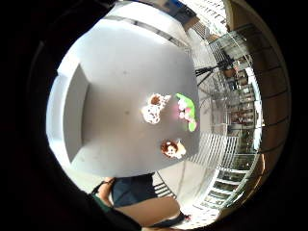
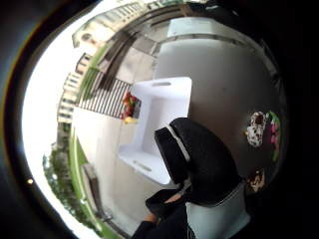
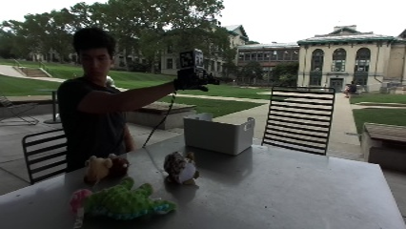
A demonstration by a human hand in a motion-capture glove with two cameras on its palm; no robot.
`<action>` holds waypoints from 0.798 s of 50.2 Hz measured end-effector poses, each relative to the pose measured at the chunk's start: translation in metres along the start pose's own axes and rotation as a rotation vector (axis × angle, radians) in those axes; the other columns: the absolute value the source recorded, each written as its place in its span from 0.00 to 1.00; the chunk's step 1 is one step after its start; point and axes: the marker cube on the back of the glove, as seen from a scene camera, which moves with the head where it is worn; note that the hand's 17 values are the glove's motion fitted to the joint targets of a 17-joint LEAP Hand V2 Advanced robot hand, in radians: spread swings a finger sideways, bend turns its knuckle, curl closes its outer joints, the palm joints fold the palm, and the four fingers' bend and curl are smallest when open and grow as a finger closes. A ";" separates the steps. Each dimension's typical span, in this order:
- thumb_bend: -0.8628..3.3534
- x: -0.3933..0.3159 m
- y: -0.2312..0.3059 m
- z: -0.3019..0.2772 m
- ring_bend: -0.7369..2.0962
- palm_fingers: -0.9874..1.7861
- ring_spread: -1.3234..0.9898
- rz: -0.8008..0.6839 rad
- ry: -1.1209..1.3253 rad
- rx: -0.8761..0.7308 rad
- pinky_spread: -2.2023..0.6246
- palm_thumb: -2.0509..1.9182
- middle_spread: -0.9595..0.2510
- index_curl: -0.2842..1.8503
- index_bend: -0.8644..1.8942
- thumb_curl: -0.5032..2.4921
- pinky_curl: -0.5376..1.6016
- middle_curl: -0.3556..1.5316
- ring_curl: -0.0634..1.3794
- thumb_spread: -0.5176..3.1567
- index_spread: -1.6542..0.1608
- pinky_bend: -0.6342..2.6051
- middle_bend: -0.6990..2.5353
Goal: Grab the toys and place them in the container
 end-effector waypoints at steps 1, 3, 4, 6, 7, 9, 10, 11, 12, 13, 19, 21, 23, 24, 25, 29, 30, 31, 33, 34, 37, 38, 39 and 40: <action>0.21 0.001 -0.003 0.001 0.32 0.41 0.55 0.079 0.027 -0.001 0.78 0.52 0.76 0.16 0.37 0.17 0.31 0.22 0.06 0.31 0.83 0.34 0.28; 0.21 0.002 -0.006 0.002 0.32 0.40 0.54 0.148 0.049 -0.002 0.78 0.52 0.76 0.17 0.37 0.17 0.32 0.23 0.07 0.34 0.82 0.35 0.29; 0.21 0.003 -0.007 0.002 0.32 0.40 0.54 0.159 0.050 -0.002 0.78 0.52 0.75 0.17 0.37 0.18 0.32 0.24 0.07 0.36 0.81 0.35 0.29; 0.21 0.006 -0.007 0.002 0.32 0.39 0.54 0.170 0.051 -0.001 0.78 0.52 0.75 0.18 0.37 0.18 0.33 0.25 0.07 0.39 0.80 0.36 0.29; 0.21 0.008 -0.008 0.002 0.32 0.39 0.54 0.173 0.051 -0.001 0.78 0.52 0.75 0.18 0.37 0.18 0.33 0.25 0.08 0.40 0.80 0.36 0.29; 0.21 0.011 -0.007 0.003 0.33 0.39 0.53 0.172 0.052 -0.005 0.78 0.51 0.75 0.19 0.37 0.19 0.34 0.26 0.08 0.42 0.79 0.36 0.29; 0.21 0.012 -0.006 0.004 0.33 0.39 0.53 0.170 0.050 -0.009 0.78 0.51 0.75 0.19 0.37 0.19 0.34 0.26 0.08 0.43 0.79 0.36 0.30; 0.20 0.013 -0.006 0.004 0.33 0.38 0.53 0.170 0.047 -0.013 0.78 0.51 0.74 0.19 0.37 0.19 0.34 0.27 0.08 0.44 0.79 0.37 0.30; 0.20 0.016 -0.006 0.004 0.33 0.38 0.53 0.176 0.045 -0.018 0.78 0.52 0.74 0.20 0.37 0.19 0.35 0.27 0.09 0.45 0.78 0.37 0.30; 0.20 0.022 -0.007 0.005 0.33 0.38 0.53 0.189 0.046 -0.024 0.78 0.51 0.74 0.20 0.38 0.19 0.35 0.27 0.09 0.45 0.78 0.37 0.30; 0.20 0.144 -0.029 0.016 0.33 0.37 0.53 0.301 0.163 -0.034 0.78 0.51 0.74 0.22 0.38 0.20 0.36 0.29 0.10 0.48 0.77 0.37 0.30; 0.20 0.157 -0.027 0.016 0.33 0.37 0.53 0.294 0.186 -0.031 0.78 0.51 0.74 0.22 0.38 0.20 0.36 0.30 0.11 0.48 0.77 0.37 0.30; 0.20 0.162 -0.017 0.013 0.33 0.36 0.53 0.268 0.205 -0.029 0.78 0.50 0.74 0.23 0.38 0.21 0.36 0.31 0.11 0.48 0.77 0.37 0.30; 0.20 0.163 -0.011 0.011 0.33 0.36 0.53 0.253 0.210 -0.028 0.78 0.50 0.74 0.23 0.38 0.21 0.37 0.31 0.11 0.48 0.77 0.37 0.30; 0.20 0.159 -0.004 0.009 0.33 0.36 0.53 0.240 0.208 -0.029 0.78 0.50 0.74 0.23 0.38 0.21 0.37 0.31 0.11 0.48 0.77 0.37 0.30; 0.19 0.112 0.047 -0.006 0.33 0.36 0.53 0.181 0.138 -0.051 0.78 0.50 0.74 0.24 0.38 0.21 0.37 0.32 0.12 0.47 0.77 0.37 0.30; 0.19 0.107 0.059 -0.009 0.33 0.36 0.53 0.173 0.127 -0.056 0.78 0.50 0.74 0.24 0.38 0.21 0.37 0.32 0.12 0.47 0.77 0.37 0.30; 0.19 0.110 0.069 -0.011 0.33 0.36 0.53 0.170 0.123 -0.060 0.79 0.50 0.74 0.25 0.38 0.21 0.37 0.32 0.13 0.47 0.76 0.37 0.30; 0.19 0.127 0.085 -0.013 0.32 0.36 0.54 0.175 0.132 -0.060 0.79 0.50 0.74 0.25 0.39 0.21 0.37 0.33 0.13 0.47 0.76 0.37 0.30; 0.19 0.136 0.092 -0.013 0.32 0.36 0.54 0.181 0.140 -0.058 0.79 0.50 0.74 0.26 0.39 0.21 0.37 0.33 0.13 0.46 0.76 0.37 0.30; 0.19 0.163 0.108 -0.012 0.32 0.35 0.54 0.196 0.148 -0.052 0.79 0.49 0.74 0.27 0.40 0.21 0.37 0.33 0.13 0.46 0.76 0.36 0.29; 0.19 0.172 0.112 -0.011 0.32 0.35 0.54 0.199 0.147 -0.051 0.79 0.49 0.74 0.27 0.41 0.21 0.37 0.33 0.13 0.45 0.76 0.36 0.29; 0.19 0.179 0.116 -0.009 0.32 0.35 0.54 0.203 0.144 -0.050 0.79 0.49 0.74 0.27 0.41 0.21 0.37 0.34 0.13 0.45 0.76 0.36 0.29; 0.19 0.185 0.121 -0.008 0.32 0.35 0.54 0.207 0.142 -0.050 0.79 0.49 0.74 0.28 0.41 0.21 0.38 0.34 0.13 0.45 0.76 0.36 0.29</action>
